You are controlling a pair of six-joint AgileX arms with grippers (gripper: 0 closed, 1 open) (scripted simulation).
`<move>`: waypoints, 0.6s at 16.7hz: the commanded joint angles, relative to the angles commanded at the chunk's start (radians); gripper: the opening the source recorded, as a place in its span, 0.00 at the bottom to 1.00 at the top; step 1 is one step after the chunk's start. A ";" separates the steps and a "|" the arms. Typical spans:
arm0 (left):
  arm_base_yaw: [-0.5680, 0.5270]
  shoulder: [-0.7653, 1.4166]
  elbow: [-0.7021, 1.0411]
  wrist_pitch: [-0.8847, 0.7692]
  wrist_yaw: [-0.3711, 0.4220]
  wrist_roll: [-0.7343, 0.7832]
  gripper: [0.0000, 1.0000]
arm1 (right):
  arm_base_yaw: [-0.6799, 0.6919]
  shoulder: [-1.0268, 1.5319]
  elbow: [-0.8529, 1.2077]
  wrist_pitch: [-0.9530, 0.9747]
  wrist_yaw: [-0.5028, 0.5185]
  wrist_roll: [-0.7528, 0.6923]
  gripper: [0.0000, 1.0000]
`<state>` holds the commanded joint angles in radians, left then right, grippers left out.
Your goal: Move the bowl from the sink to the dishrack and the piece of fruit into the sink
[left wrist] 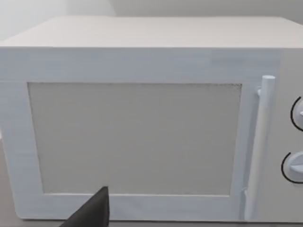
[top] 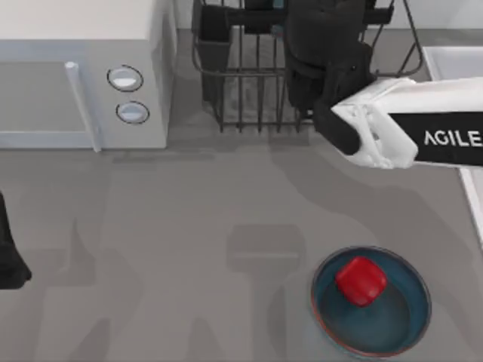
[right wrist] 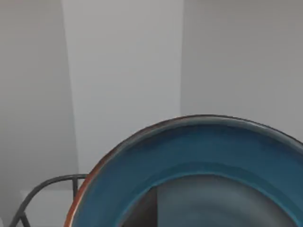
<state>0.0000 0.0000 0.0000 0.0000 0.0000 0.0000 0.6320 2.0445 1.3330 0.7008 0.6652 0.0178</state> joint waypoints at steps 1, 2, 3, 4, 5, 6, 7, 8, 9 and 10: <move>0.000 0.000 0.000 0.000 0.000 0.000 1.00 | 0.000 0.000 0.000 0.000 0.000 0.000 1.00; 0.000 0.000 0.000 0.000 0.000 0.000 1.00 | 0.000 0.000 0.000 0.000 0.000 0.000 1.00; 0.000 0.000 0.000 0.000 0.000 0.000 1.00 | 0.000 0.000 0.000 0.000 0.000 0.000 1.00; 0.000 0.000 0.000 0.000 0.000 0.000 1.00 | 0.000 0.000 0.000 0.000 0.000 0.000 1.00; 0.000 0.000 0.000 0.000 0.000 0.000 1.00 | 0.000 0.000 0.000 0.000 0.000 0.000 1.00; 0.000 0.000 0.000 0.000 0.000 0.000 1.00 | 0.000 0.000 0.000 0.000 0.000 0.000 1.00; 0.000 0.000 0.000 0.000 0.000 0.000 1.00 | 0.000 0.000 0.000 0.000 0.000 0.000 1.00; 0.000 0.000 0.000 0.000 0.000 0.000 1.00 | 0.000 0.000 0.000 0.000 0.000 0.000 1.00; 0.000 0.000 0.000 0.000 0.000 0.000 1.00 | 0.003 0.000 0.000 0.000 0.000 0.000 1.00; 0.000 0.000 0.000 0.000 0.000 0.000 1.00 | 0.003 0.000 0.000 0.000 0.000 0.000 1.00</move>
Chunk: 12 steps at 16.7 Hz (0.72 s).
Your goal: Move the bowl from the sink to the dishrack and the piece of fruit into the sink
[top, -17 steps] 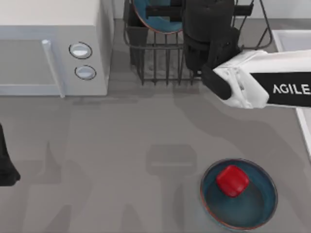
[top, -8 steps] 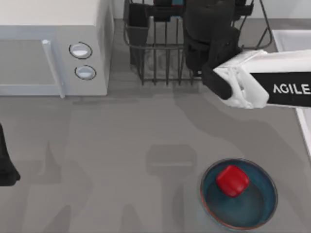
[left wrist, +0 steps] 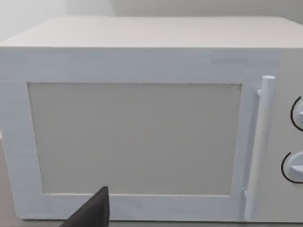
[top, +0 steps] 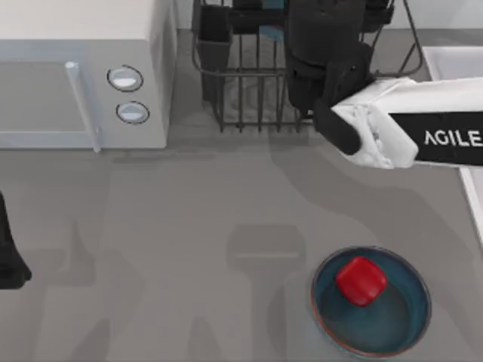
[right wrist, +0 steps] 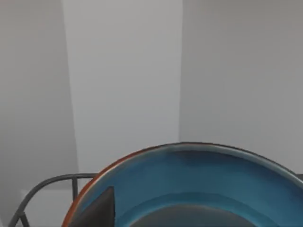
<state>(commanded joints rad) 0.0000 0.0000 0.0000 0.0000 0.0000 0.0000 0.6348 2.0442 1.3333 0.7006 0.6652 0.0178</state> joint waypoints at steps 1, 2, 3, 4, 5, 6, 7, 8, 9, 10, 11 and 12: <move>0.000 0.000 0.000 0.000 0.000 0.000 1.00 | -0.003 -0.004 -0.009 -0.007 -0.008 -0.001 1.00; 0.000 0.000 0.000 0.000 0.000 0.000 1.00 | -0.010 -0.017 -0.028 -0.020 -0.024 -0.003 1.00; 0.000 0.000 0.000 0.000 0.000 0.000 1.00 | -0.020 -0.040 -0.057 -0.037 -0.047 -0.005 1.00; 0.000 0.000 0.000 0.000 0.000 0.000 1.00 | -0.032 -0.073 -0.096 -0.059 -0.078 -0.007 1.00; 0.000 0.000 0.000 0.000 0.000 0.000 1.00 | -0.046 -0.116 -0.146 -0.082 -0.116 -0.008 1.00; 0.000 0.000 0.000 0.000 0.000 0.000 1.00 | -0.062 -0.167 -0.204 -0.105 -0.158 -0.008 1.00; 0.000 0.000 0.000 0.000 0.000 0.000 1.00 | -0.079 -0.225 -0.271 -0.130 -0.205 -0.006 1.00; 0.000 0.000 0.000 0.000 0.000 0.000 1.00 | -0.098 -0.287 -0.345 -0.153 -0.256 -0.004 1.00; 0.000 0.000 0.000 0.000 0.000 0.000 1.00 | -0.118 -0.353 -0.425 -0.177 -0.308 -0.002 1.00; 0.000 0.000 0.000 0.000 0.000 0.000 1.00 | -0.139 -0.424 -0.508 -0.201 -0.360 0.001 1.00; 0.000 0.000 0.000 0.000 0.000 0.000 1.00 | -0.162 -0.503 -0.591 -0.226 -0.411 0.003 1.00; 0.000 0.000 0.000 0.000 0.000 0.000 1.00 | -0.186 -0.592 -0.674 -0.251 -0.460 0.003 1.00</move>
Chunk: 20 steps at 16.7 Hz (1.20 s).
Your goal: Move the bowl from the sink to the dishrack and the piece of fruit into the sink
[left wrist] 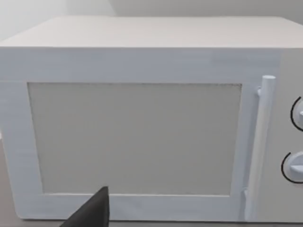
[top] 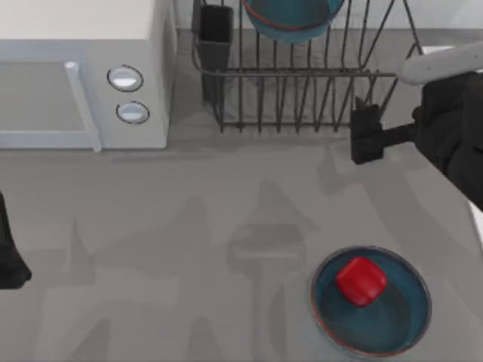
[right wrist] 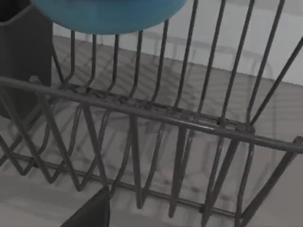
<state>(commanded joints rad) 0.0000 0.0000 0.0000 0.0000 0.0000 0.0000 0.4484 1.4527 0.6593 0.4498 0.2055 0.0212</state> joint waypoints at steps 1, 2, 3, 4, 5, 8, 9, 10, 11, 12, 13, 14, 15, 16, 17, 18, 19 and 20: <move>0.000 0.000 0.000 0.000 0.000 0.000 1.00 | -0.026 -0.098 -0.080 -0.026 -0.045 -0.001 1.00; 0.000 0.000 0.000 0.000 0.000 0.000 1.00 | -0.053 -0.205 -0.155 -0.053 -0.085 -0.003 1.00; 0.000 0.000 0.000 0.000 0.000 0.000 1.00 | -0.082 -0.320 -0.223 -0.082 -0.119 -0.006 1.00; 0.000 0.000 0.000 0.000 0.000 0.000 1.00 | -0.112 -0.441 -0.284 -0.112 -0.147 -0.011 1.00; 0.000 0.000 0.000 0.000 0.000 0.000 1.00 | -0.144 -0.566 -0.339 -0.143 -0.169 -0.016 1.00; 0.000 0.000 0.000 0.000 0.000 0.000 1.00 | -0.241 -0.919 -0.464 -0.242 -0.206 -0.030 1.00; 0.000 0.000 0.000 0.000 0.000 0.000 1.00 | -0.273 -1.018 -0.498 -0.275 -0.211 -0.033 1.00; 0.000 0.000 0.000 0.000 0.000 0.000 1.00 | -0.304 -1.108 -0.532 -0.307 -0.213 -0.035 1.00; 0.000 0.000 0.000 0.000 0.000 0.000 1.00 | -0.333 -1.187 -0.564 -0.338 -0.214 -0.035 1.00; 0.000 0.000 0.000 0.000 0.000 0.000 1.00 | -0.360 -1.256 -0.592 -0.366 -0.214 -0.034 1.00; 0.000 0.000 0.000 0.000 0.000 0.000 1.00 | -0.385 -1.315 -0.615 -0.391 -0.213 -0.032 1.00; 0.000 0.000 0.000 0.000 0.000 0.000 1.00 | -0.406 -1.363 -0.632 -0.412 -0.211 -0.030 1.00; 0.000 0.000 0.000 0.000 0.000 0.000 1.00 | -0.423 -1.402 -0.645 -0.428 -0.209 -0.027 1.00; 0.000 0.000 0.000 0.000 0.000 0.000 1.00 | -0.436 -1.429 -0.653 -0.440 -0.207 -0.024 1.00; 0.000 0.000 0.000 0.000 0.000 0.000 1.00 | -0.445 -1.446 -0.658 -0.447 -0.206 -0.022 1.00; 0.000 0.000 0.000 0.000 0.000 0.000 1.00 | -0.448 -1.453 -0.659 -0.450 -0.206 -0.021 1.00; 0.000 0.000 0.000 0.000 0.000 0.000 1.00 | -0.448 -1.453 -0.659 -0.450 -0.206 -0.021 1.00; 0.000 0.000 0.000 0.000 0.000 0.000 1.00 | -0.448 -1.453 -0.659 -0.450 -0.206 -0.021 1.00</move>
